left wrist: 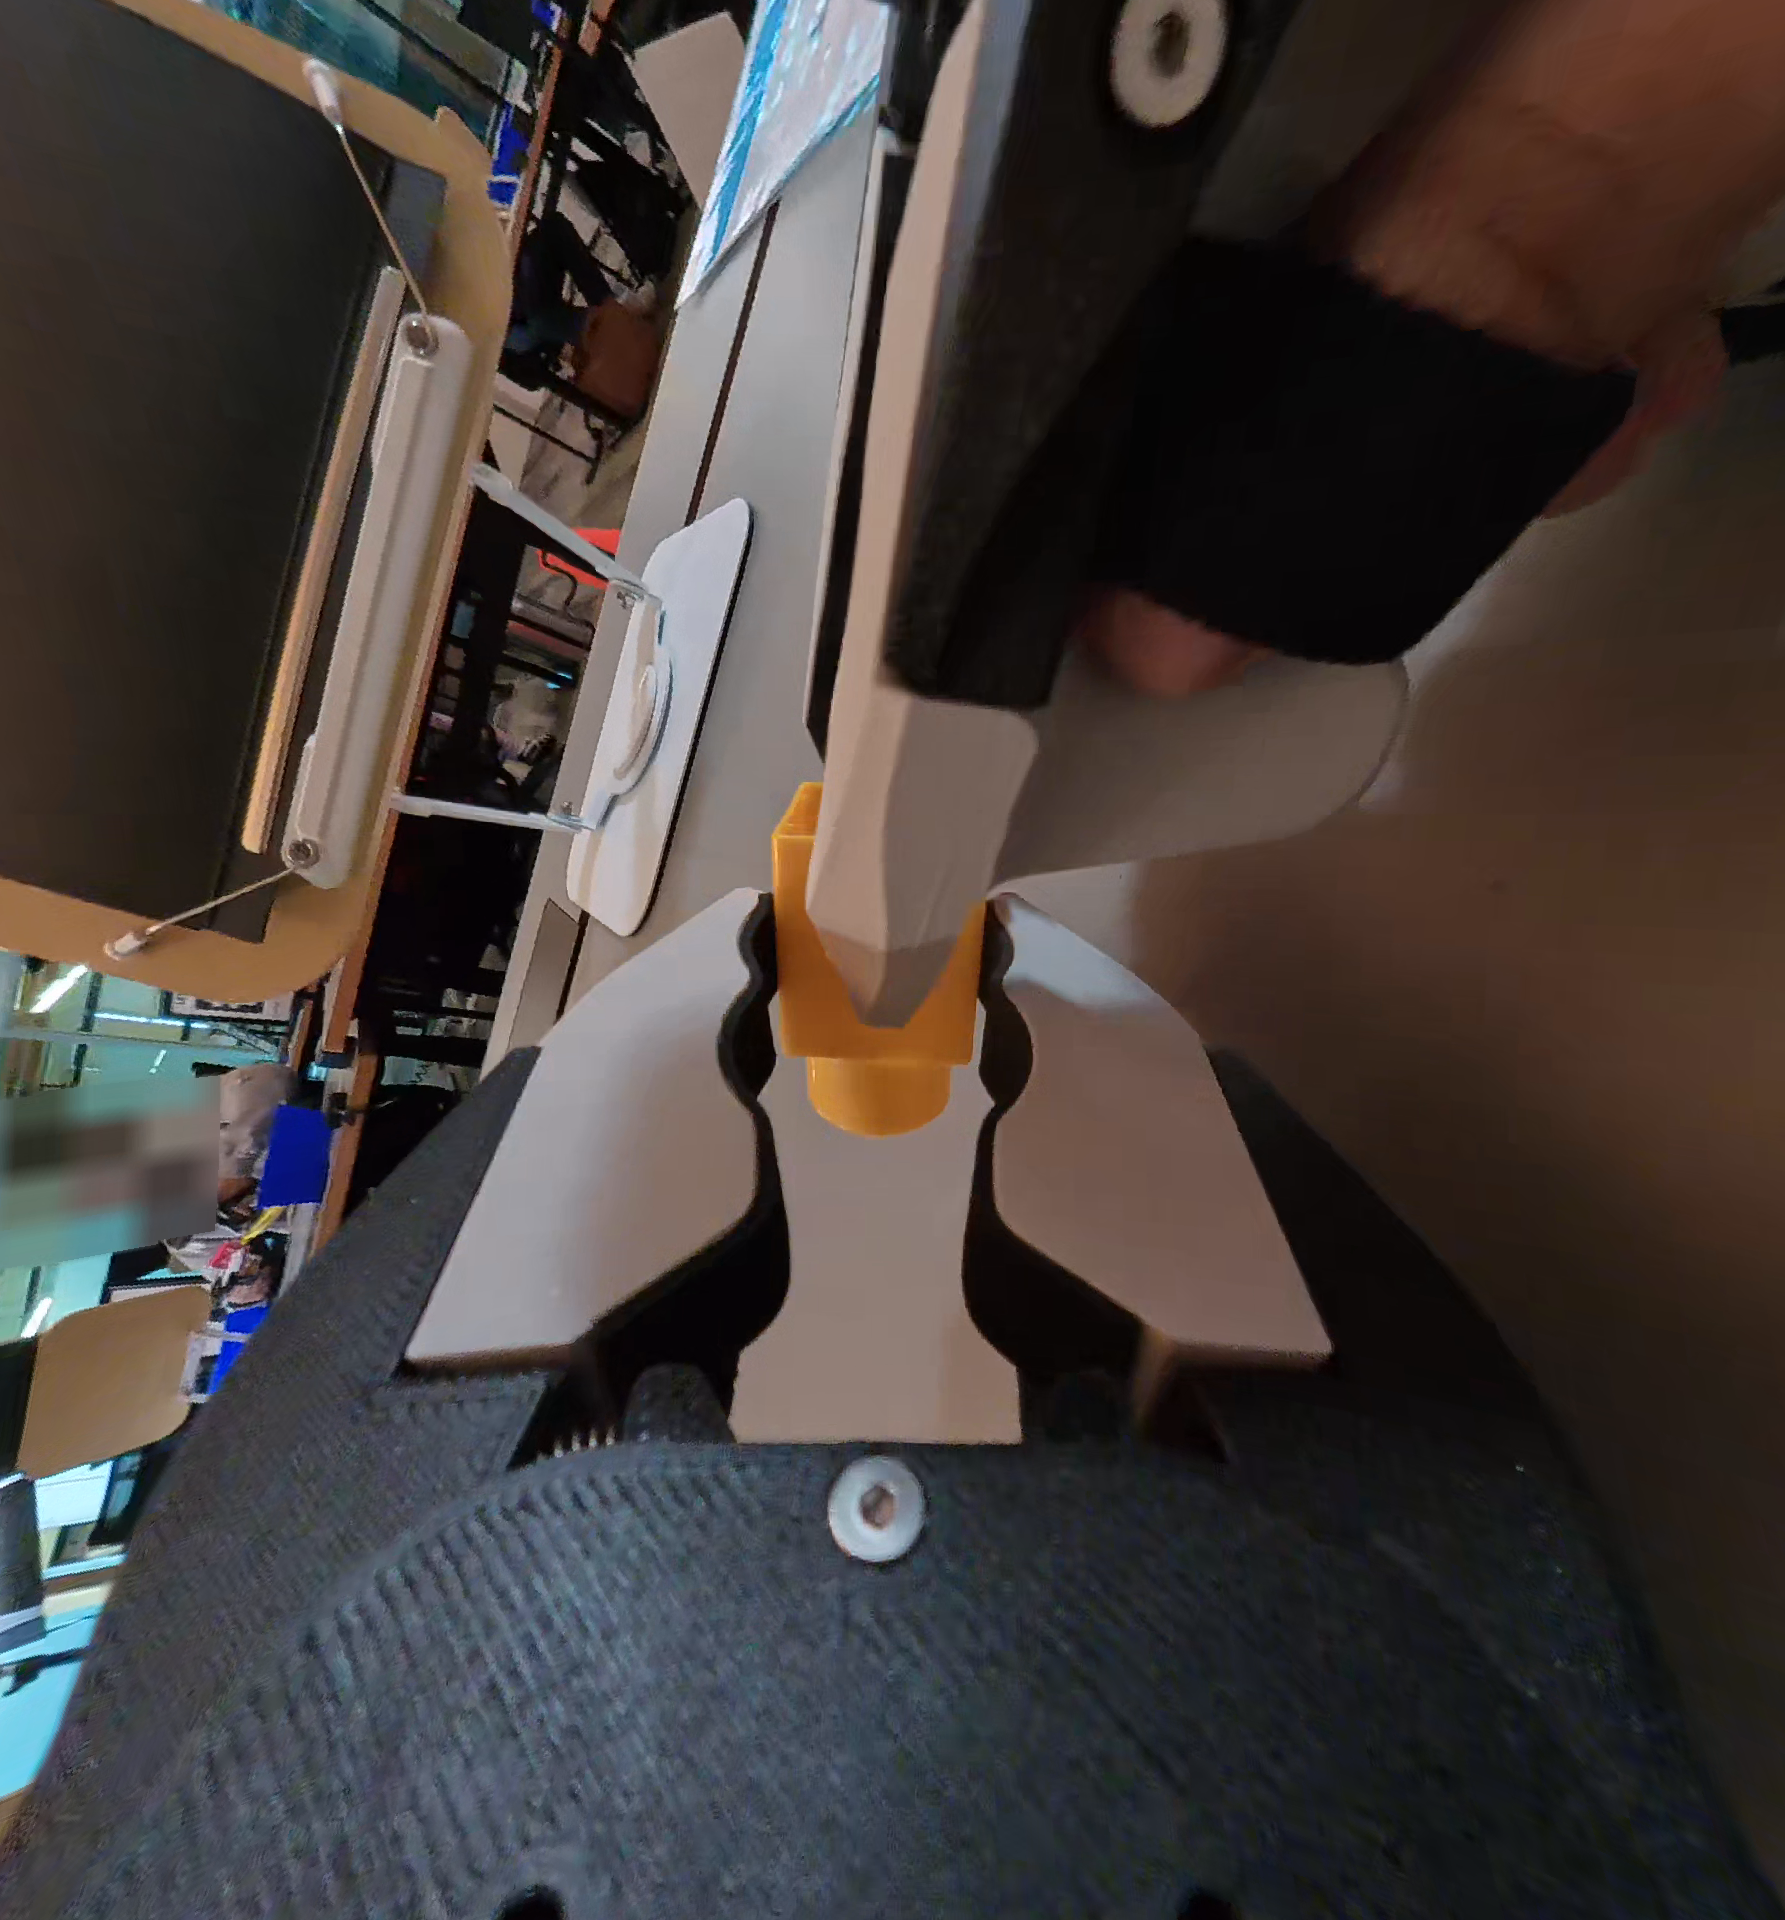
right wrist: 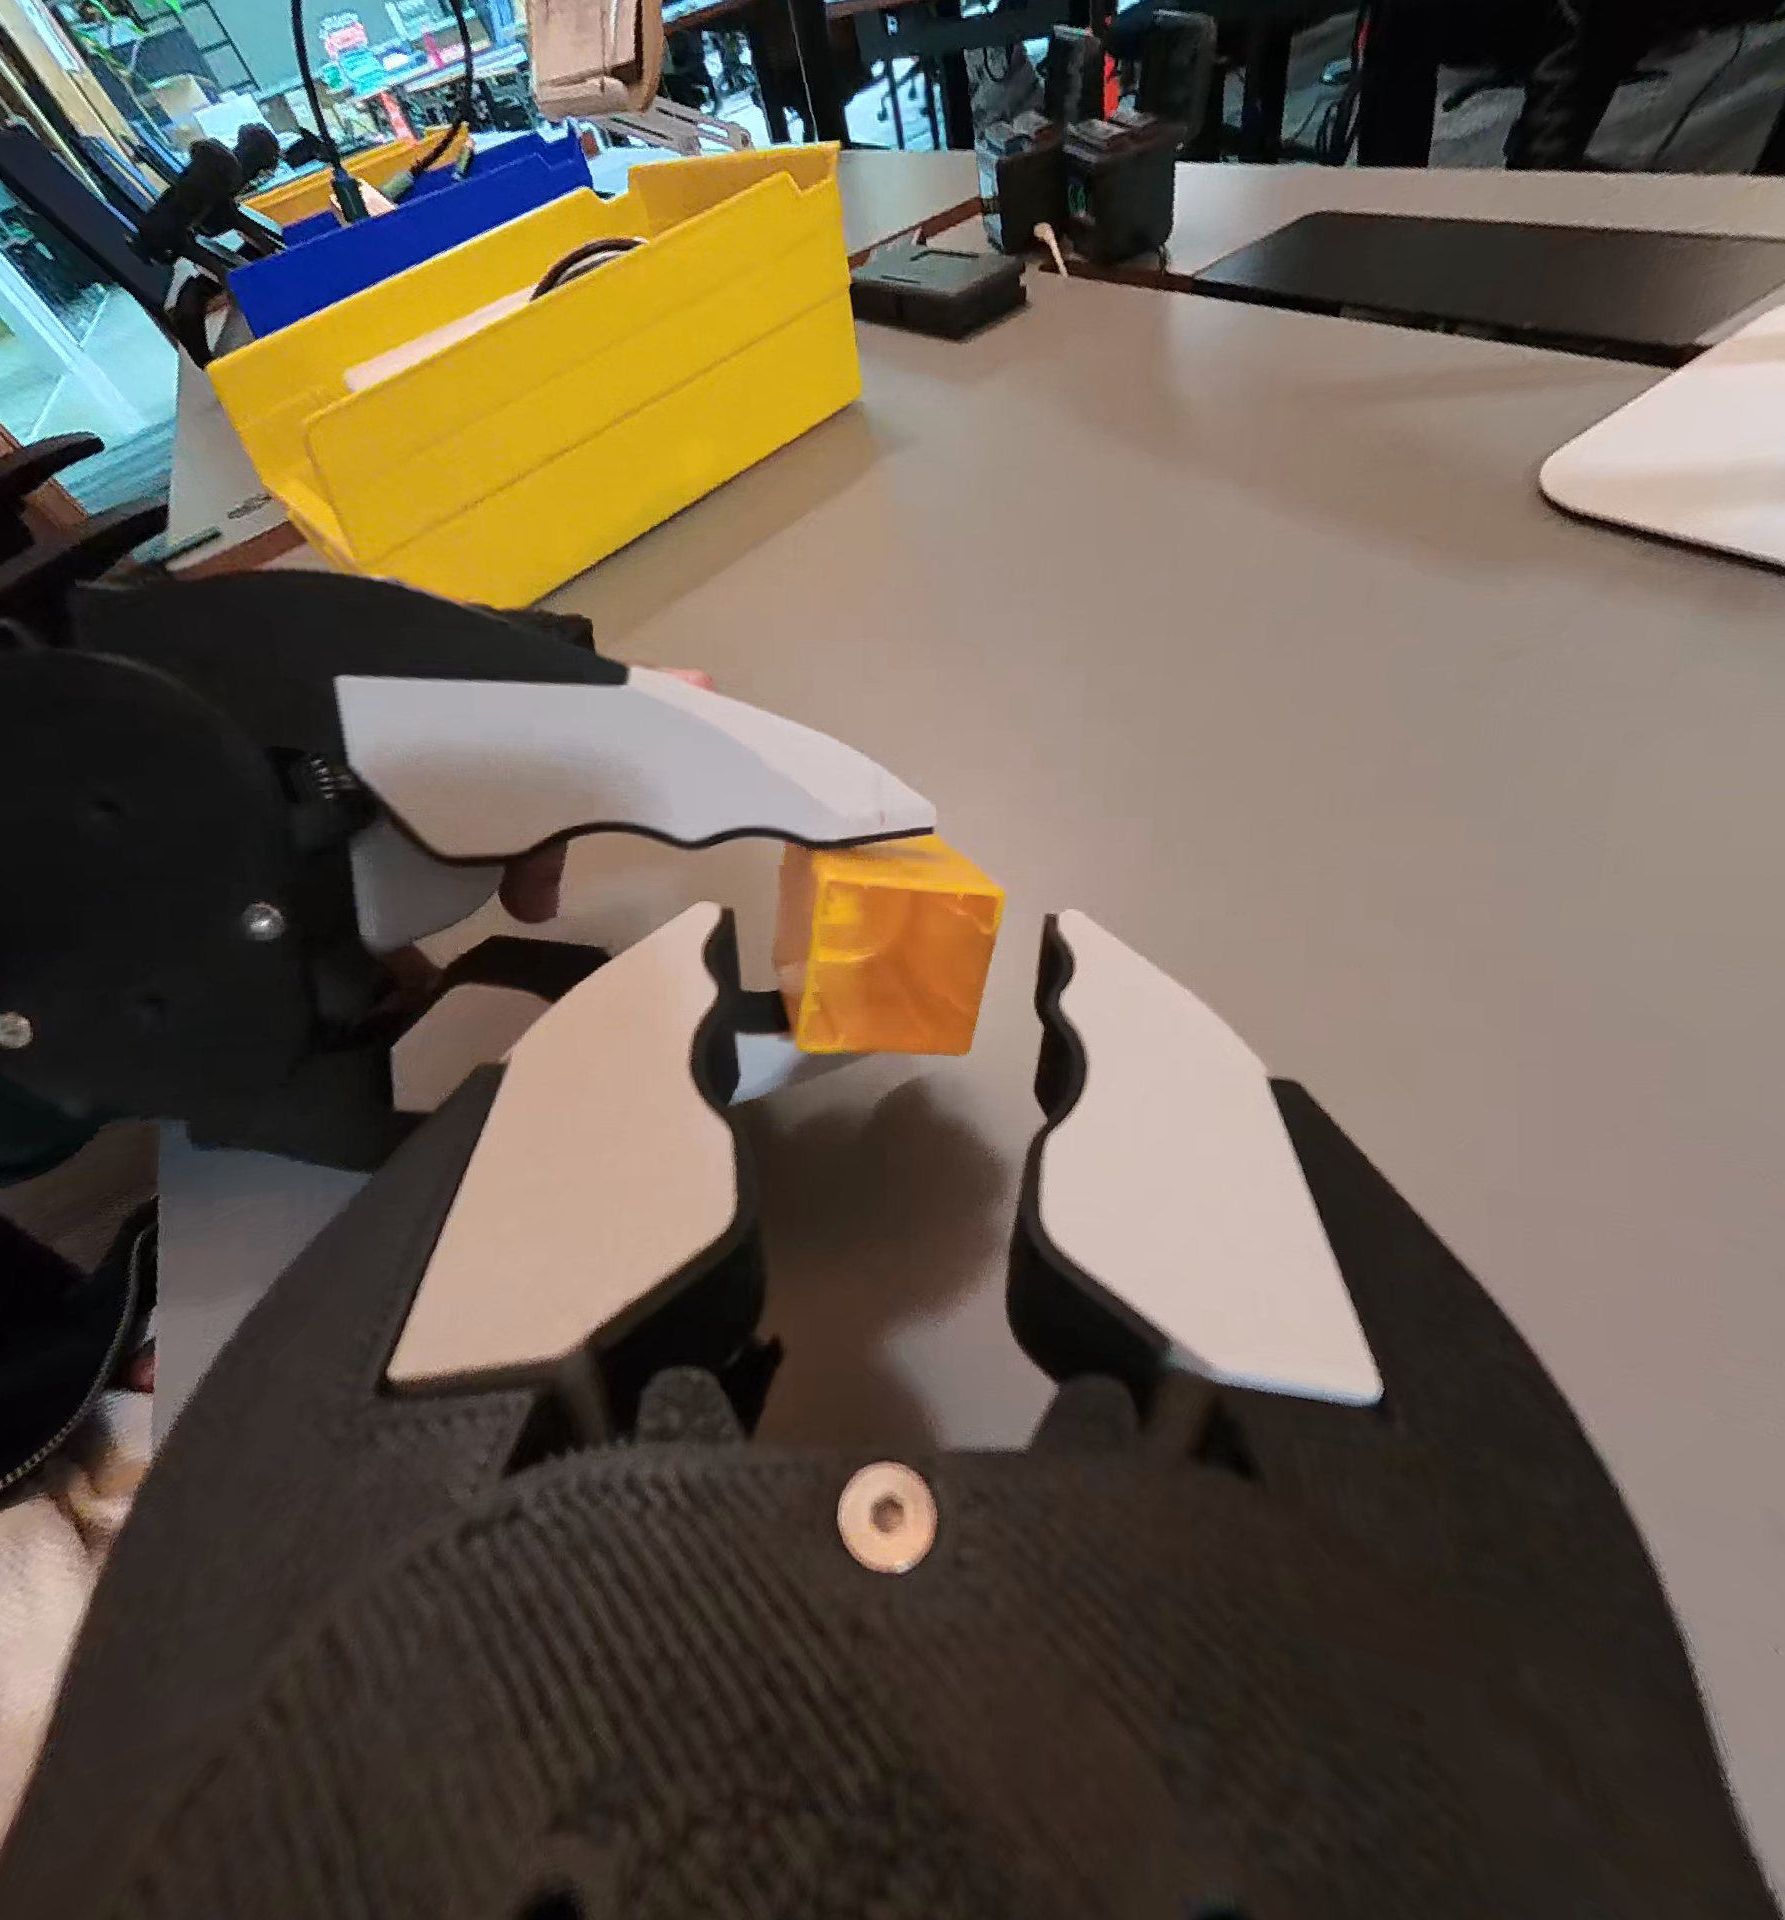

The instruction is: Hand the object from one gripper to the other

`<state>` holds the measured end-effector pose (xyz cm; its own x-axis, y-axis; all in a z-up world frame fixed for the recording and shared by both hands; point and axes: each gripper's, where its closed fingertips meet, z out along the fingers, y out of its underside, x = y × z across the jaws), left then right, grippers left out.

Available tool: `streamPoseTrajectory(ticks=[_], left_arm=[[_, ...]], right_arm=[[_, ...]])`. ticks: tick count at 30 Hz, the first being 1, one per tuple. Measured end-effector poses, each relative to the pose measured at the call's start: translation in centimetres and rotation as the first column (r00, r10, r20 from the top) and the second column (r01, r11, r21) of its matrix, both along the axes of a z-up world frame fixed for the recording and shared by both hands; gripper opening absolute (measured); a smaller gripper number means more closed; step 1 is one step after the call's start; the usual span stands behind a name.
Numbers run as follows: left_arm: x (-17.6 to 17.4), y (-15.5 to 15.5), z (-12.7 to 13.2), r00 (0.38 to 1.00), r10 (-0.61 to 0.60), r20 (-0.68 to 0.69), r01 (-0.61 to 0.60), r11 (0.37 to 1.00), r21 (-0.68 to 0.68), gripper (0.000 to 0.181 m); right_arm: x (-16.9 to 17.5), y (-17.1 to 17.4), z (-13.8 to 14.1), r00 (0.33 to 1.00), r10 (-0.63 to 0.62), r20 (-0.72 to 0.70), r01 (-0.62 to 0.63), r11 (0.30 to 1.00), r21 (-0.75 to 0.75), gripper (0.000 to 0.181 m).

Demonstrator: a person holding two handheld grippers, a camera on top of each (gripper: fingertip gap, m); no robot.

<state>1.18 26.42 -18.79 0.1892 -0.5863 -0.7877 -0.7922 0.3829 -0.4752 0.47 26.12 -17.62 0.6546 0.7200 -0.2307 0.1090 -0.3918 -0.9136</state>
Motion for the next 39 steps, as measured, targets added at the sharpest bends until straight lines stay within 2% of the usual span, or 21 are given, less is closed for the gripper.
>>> streamPoseTrajectory(ticks=[15,17,20,23,26,29,31,33,34,36,38,39], left_arm=[[0.3,-0.2,0.2,1.000,-0.011,0.015,0.010,1.000,0.021,0.037],[0.3,-0.2,0.4,0.999,-0.007,0.050,0.007,1.000,-0.003,0.041],[0.1,0.3,0.9,0.991,0.018,0.131,-0.010,0.998,-0.057,0.066],[-0.4,0.8,1.6,0.973,0.039,0.226,-0.010,0.992,-0.127,0.071],[-0.7,1.0,2.3,0.928,0.058,0.368,0.043,0.964,-0.262,0.073],[-0.4,0.4,3.0,0.843,0.063,0.534,0.205,0.880,-0.428,0.072],[0.2,-0.6,3.5,0.768,0.069,0.636,0.380,0.751,-0.540,0.073],[0.3,-1.4,4.4,0.668,0.118,0.735,0.551,0.586,-0.594,0.074],[0.2,-1.8,5.2,0.608,0.148,0.780,0.636,0.497,-0.590,0.072],[-0.4,-2.0,6.8,0.491,0.223,0.842,0.762,0.359,-0.540,0.065],[-1.2,-1.9,8.0,0.404,0.273,0.873,0.836,0.278,-0.474,0.057],[-1.5,-2.0,8.3,0.385,0.280,0.879,0.852,0.259,-0.456,0.054]], right_arm=[[0.0,-0.3,-0.4,0.999,0.019,-0.034,-0.021,0.998,-0.065,0.037],[0.1,-0.2,-0.3,0.999,0.013,-0.046,-0.016,0.997,-0.071,0.037],[0.6,0.0,0.2,0.995,0.006,-0.102,-0.014,0.997,-0.079,0.037],[1.7,0.5,1.4,0.978,-0.009,-0.208,-0.006,0.998,-0.069,0.036],[2.9,0.8,3.4,0.939,-0.003,-0.345,-0.007,1.000,-0.029,0.036],[3.8,0.8,4.9,0.902,0.009,-0.432,-0.003,1.000,0.013,0.036],[3.8,0.6,5.6,0.888,0.029,-0.458,-0.011,0.999,0.043,0.036],[3.6,0.2,6.3,0.872,0.066,-0.485,-0.033,0.997,0.077,0.036],[3.5,0.0,6.6,0.865,0.084,-0.495,-0.046,0.995,0.090,0.036],[3.1,-0.4,6.9,0.856,0.122,-0.503,-0.076,0.991,0.110,0.036],[2.6,-0.8,7.1,0.852,0.155,-0.500,-0.107,0.987,0.123,0.036],[2.3,-1.0,7.1,0.850,0.169,-0.499,-0.122,0.984,0.127,0.036]])
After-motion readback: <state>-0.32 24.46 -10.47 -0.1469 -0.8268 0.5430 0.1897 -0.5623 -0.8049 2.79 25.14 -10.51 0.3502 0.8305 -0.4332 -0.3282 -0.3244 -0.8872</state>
